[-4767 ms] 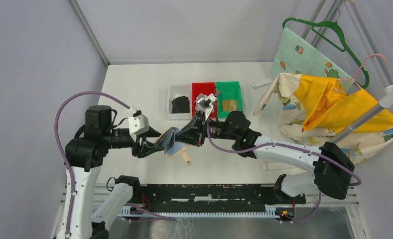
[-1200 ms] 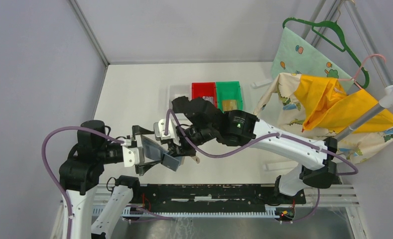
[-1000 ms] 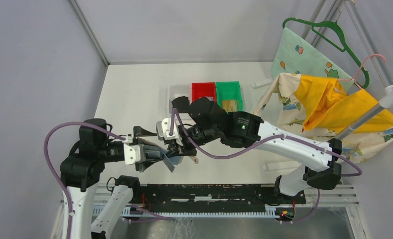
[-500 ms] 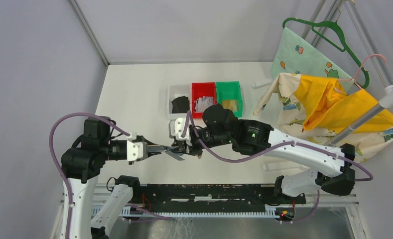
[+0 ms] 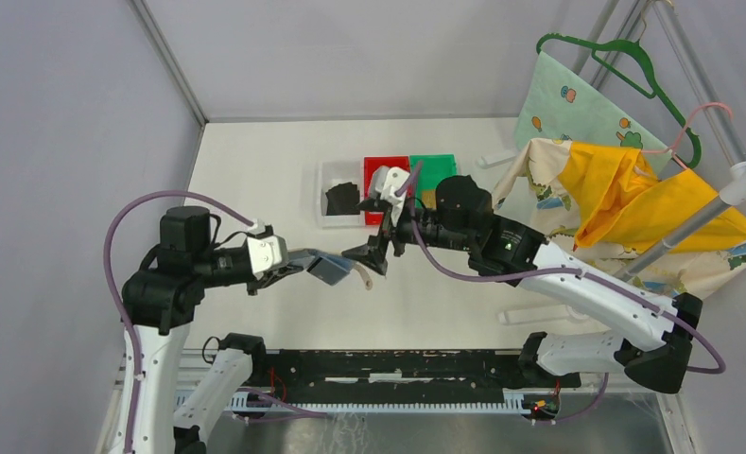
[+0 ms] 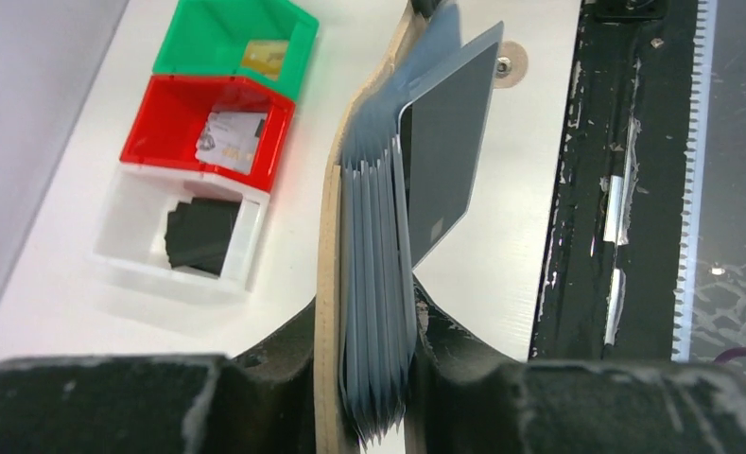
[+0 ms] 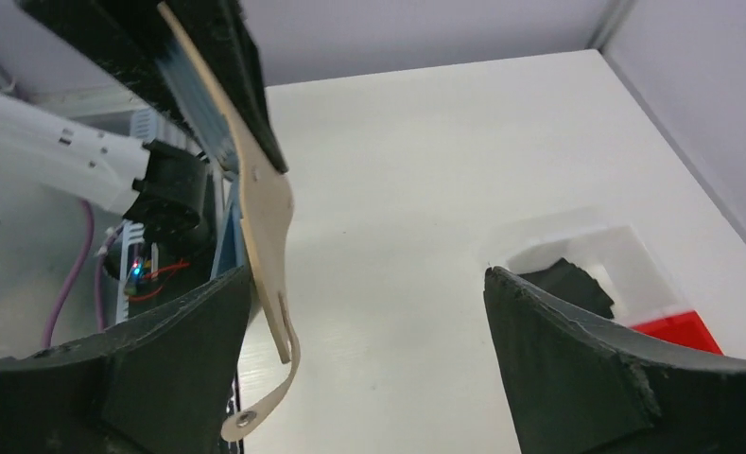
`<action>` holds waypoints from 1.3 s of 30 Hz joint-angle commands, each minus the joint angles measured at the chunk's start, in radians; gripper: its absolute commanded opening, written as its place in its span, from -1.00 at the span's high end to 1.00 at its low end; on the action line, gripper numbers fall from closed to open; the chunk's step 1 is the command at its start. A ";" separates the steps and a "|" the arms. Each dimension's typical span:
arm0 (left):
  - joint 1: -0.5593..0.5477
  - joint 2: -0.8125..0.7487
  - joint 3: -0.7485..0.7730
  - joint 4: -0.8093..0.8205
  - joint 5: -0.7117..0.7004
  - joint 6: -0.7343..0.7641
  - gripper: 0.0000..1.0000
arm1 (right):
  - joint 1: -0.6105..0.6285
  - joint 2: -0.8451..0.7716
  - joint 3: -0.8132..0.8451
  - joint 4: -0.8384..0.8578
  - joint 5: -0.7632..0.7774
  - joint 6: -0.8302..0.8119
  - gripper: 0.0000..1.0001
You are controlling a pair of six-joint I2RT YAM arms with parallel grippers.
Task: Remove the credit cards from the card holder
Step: Remove the credit card from the card holder.
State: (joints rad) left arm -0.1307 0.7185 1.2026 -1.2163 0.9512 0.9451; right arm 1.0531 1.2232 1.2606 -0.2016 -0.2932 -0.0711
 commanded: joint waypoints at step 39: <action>-0.025 0.260 0.077 -0.250 0.230 -0.108 0.72 | -0.109 0.283 -0.036 0.623 -0.624 0.501 0.82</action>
State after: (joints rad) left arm -0.1520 1.0058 1.2633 -1.4780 1.0981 0.8146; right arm 0.9619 1.5349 1.2251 0.2619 -0.8871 0.3267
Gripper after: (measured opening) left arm 0.290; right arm 0.249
